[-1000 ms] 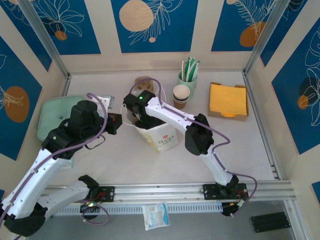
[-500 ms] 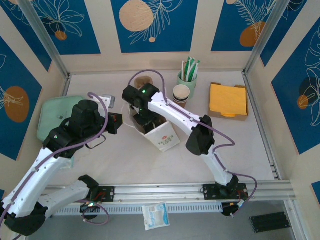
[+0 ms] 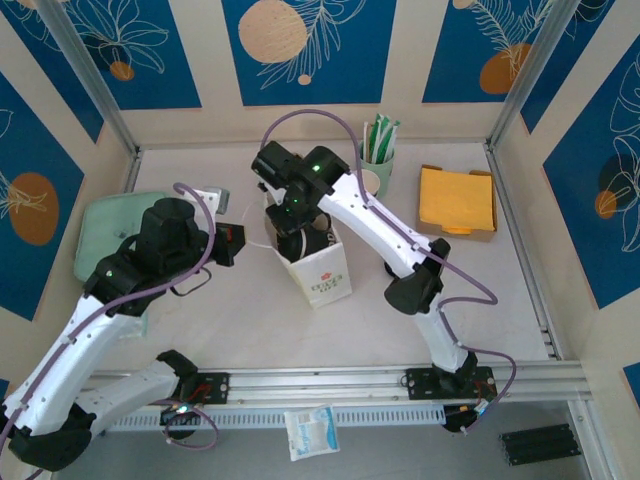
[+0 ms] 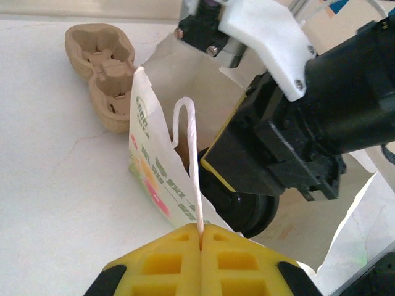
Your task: Pack the takeout coffee
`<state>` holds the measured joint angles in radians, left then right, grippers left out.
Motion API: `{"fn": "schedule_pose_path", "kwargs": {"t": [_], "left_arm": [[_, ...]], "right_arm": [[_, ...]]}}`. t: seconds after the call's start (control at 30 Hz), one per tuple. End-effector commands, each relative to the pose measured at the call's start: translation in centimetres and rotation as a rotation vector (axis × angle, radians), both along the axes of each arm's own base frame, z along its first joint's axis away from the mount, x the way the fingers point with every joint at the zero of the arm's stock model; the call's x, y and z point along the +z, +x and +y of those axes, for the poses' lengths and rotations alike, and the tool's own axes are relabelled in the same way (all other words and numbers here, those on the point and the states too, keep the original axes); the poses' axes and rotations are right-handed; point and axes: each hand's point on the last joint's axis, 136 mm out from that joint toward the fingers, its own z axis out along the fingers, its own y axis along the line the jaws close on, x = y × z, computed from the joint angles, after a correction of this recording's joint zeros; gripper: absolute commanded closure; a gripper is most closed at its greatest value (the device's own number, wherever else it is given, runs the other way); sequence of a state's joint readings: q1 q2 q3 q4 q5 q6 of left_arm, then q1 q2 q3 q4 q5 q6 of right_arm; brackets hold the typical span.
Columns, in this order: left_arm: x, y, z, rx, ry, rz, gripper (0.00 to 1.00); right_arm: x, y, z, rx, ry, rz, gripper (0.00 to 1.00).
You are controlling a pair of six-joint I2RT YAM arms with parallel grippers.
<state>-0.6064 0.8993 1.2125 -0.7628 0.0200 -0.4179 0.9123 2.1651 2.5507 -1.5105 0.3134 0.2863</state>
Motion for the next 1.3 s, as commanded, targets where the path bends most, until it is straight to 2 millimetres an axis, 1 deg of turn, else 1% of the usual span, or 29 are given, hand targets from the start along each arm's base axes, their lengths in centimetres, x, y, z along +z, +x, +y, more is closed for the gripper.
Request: {"fn": "schedule_pose_path", "kwargs": {"t": [0.0,0.2,0.43,0.6,0.9,1.0,1.13,1.27], "left_arm": [[1.9,0.4,0.2,0.014,-0.013,-0.054,1.00],[2.6,0.7,0.3,0.017,0.001,-0.072,1.00],[2.6,1.0,0.2,0.020,0.010,-0.074,1.00],[2.5,1.2,0.5,0.036,0.026,-0.078,1.00],[2.0,1.8,1.0,0.064,0.070,-0.083,1.00],[1.8,2.0,1.4,0.087,0.087,-0.089,1.00],[1.7,2.4,2.4,0.136,0.126,-0.098,1.00],[1.7,2.6,3.7,0.189,0.164,-0.109,1.00]], "right_arm": [[4.3,-0.7,-0.6,-0.023,0.126,-0.026,0.75],[7.1,-0.9,-1.0,-0.037,0.217,-0.051,0.75],[8.6,-0.4,-2.0,-0.074,0.253,-0.083,0.76],[10.7,-0.1,-2.2,-0.093,0.337,-0.103,0.75],[15.1,0.5,-2.6,-0.122,0.555,-0.108,0.75],[17.2,0.6,-2.9,-0.123,0.640,-0.116,0.75],[20.0,0.8,-3.8,-0.137,0.745,-0.136,0.75],[22.5,1.0,-5.6,-0.160,0.827,-0.162,0.75]]}}
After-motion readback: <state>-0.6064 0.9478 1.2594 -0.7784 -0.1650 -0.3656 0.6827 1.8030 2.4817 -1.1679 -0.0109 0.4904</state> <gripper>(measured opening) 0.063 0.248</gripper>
